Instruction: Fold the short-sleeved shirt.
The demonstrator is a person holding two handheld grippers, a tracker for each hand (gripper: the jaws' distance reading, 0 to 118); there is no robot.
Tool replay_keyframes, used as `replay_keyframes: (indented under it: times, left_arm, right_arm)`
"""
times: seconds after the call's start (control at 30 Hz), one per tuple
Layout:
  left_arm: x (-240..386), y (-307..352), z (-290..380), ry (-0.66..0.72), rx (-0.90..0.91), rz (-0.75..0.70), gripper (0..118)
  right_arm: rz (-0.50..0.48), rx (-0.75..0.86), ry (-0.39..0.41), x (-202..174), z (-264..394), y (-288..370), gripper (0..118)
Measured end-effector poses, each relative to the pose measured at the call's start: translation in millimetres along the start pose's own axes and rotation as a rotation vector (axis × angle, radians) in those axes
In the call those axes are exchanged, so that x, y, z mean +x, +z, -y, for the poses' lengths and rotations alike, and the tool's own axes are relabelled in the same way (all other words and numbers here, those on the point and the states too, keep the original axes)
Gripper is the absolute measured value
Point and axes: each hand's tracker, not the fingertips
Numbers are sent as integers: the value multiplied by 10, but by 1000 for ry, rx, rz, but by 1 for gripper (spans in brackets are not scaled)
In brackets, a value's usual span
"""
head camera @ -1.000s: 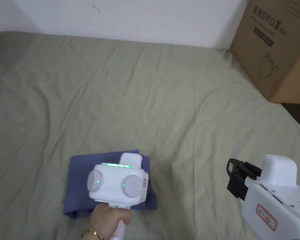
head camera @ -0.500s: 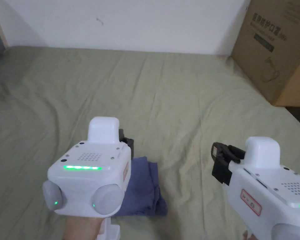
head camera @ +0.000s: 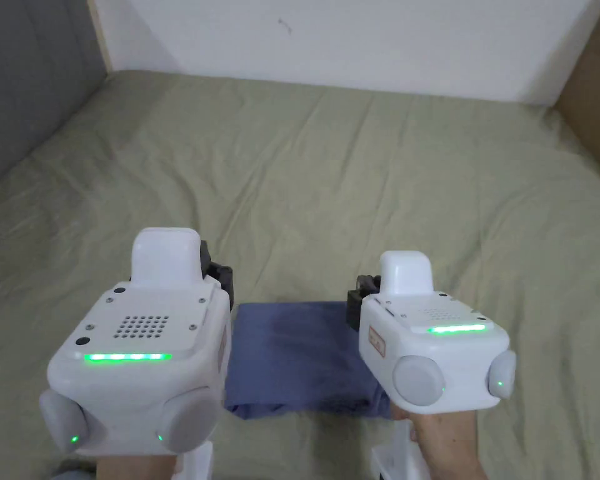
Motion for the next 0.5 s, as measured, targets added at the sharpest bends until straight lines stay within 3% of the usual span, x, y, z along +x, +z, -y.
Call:
replay_keyframes:
  times: [0.13, 0.17, 0.3, 0.37, 0.5]
  left_arm:
    - [-112, -60, 22, 7, -37, -20, 12]
    - [-139, -75, 22, 12, -44, -19, 22]
    - [-245, -211, 1, 71, -135, 20, 84]
    - [-315, -298, -33, 97, -166, 46, 105]
    - [-516, -612, -138, 195, -346, 278, 115]
  right_arm:
    - [13, -163, -24, -57, 297, -484, 0]
    - [16, -198, -36, -42, 360, -552, 0]
    - [49, -287, -28, -22, 654, -785, 0]
    - [50, -263, -62, 0, 677, -777, 0]
    - [45, -274, -55, 15, 609, -775, 0]
